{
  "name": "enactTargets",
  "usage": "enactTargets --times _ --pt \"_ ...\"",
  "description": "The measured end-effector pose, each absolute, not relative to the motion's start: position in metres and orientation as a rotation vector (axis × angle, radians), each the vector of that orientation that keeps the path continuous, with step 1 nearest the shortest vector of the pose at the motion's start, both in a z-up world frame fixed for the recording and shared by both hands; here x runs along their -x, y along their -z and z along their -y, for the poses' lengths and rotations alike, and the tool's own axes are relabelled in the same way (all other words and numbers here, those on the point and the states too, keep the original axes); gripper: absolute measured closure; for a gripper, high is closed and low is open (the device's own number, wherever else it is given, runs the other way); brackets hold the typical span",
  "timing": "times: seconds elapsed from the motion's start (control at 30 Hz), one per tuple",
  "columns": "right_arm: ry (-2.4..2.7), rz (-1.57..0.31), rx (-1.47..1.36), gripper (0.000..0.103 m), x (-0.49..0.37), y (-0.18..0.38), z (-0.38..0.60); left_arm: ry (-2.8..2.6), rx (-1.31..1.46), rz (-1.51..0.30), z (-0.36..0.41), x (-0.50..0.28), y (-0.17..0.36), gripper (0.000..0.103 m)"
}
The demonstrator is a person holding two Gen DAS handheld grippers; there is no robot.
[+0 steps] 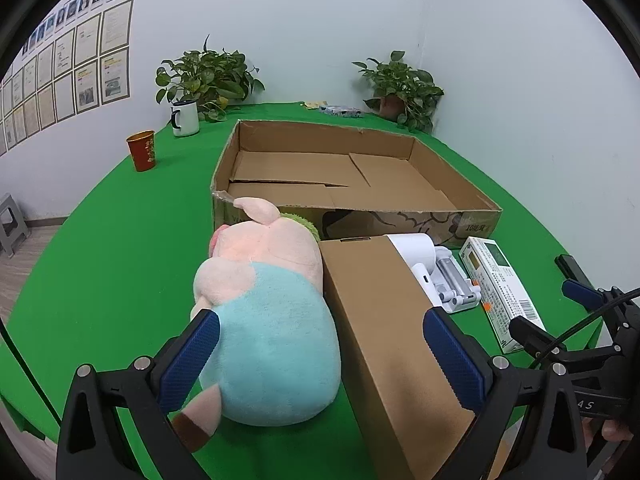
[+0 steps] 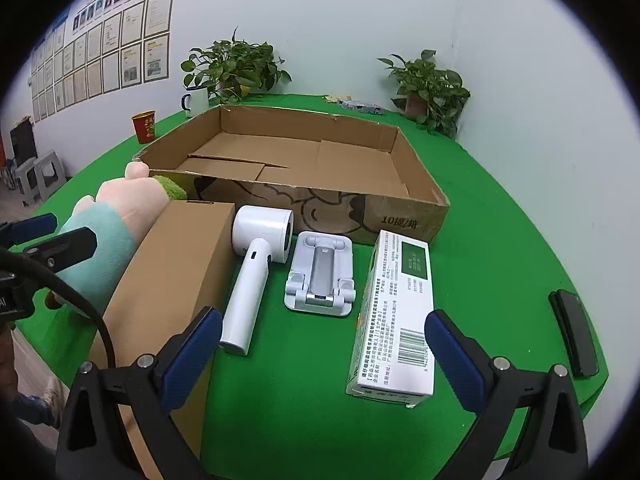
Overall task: Organize objects
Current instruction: 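Grasp the pink-and-teal plush pig with the left tool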
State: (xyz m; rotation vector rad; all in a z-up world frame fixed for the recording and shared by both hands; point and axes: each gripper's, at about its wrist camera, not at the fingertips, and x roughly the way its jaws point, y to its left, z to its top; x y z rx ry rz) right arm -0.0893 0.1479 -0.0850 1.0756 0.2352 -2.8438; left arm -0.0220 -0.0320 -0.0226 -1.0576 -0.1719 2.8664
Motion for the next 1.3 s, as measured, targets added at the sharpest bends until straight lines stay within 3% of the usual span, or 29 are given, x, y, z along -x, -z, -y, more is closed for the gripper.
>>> enactTargets --times 0.33,0.6,0.9,1.07,1.3 --pt "2.796 -0.189 -1.039 0.002 0.090 0.082 -0.145 -2.860 1.074 0.166 0.028 0.030 0.024 0.001" --pt "2.782 -0.216 -1.058 0.002 0.095 0.082 -0.139 -2.947 1.071 0.190 0.073 0.029 0.018 0.001" --pt "2.680 -0.278 -0.978 0.002 0.095 0.076 -0.119 -2.773 1.179 0.376 0.094 0.043 0.059 0.001" --pt "2.589 -0.288 -0.906 0.002 0.100 0.068 -0.103 -2.678 1.229 0.455 0.094 0.050 0.086 0.009" --pt "2.302 -0.140 -0.870 0.002 0.131 0.063 -0.066 -2.681 1.179 0.451 0.100 0.038 0.085 0.030"
